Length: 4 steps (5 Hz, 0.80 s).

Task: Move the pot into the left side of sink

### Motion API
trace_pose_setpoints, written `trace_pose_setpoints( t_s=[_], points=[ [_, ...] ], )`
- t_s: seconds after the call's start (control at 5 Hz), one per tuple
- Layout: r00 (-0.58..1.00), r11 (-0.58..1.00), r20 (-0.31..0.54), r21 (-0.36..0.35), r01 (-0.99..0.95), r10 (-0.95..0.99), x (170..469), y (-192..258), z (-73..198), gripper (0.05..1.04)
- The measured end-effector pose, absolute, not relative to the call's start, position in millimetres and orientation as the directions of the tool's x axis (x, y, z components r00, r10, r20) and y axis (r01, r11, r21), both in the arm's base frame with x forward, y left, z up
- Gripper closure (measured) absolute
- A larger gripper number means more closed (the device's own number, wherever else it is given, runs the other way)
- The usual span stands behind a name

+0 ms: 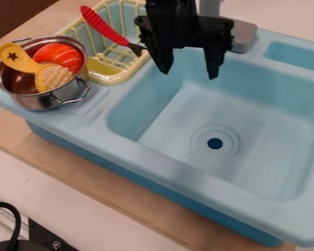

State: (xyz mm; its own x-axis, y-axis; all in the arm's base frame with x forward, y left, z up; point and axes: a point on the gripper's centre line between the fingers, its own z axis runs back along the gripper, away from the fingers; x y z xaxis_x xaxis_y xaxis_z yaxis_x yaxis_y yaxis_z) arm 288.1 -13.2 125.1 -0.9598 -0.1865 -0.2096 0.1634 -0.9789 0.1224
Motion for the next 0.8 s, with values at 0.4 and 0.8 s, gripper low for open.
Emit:
trace_pose_setpoints(
  t_s=[0.4, 0.8],
  points=[
    [-0.966, -0.975, -0.140, 0.087, 0.205, -0.216, 275.8, -8.9, 119.6, 0.087],
    [-0.947, -0.955, -0.121, 0.050, 0.292, -0.296, 249.8, 9.7, 159.8, 0.087]
  ],
)
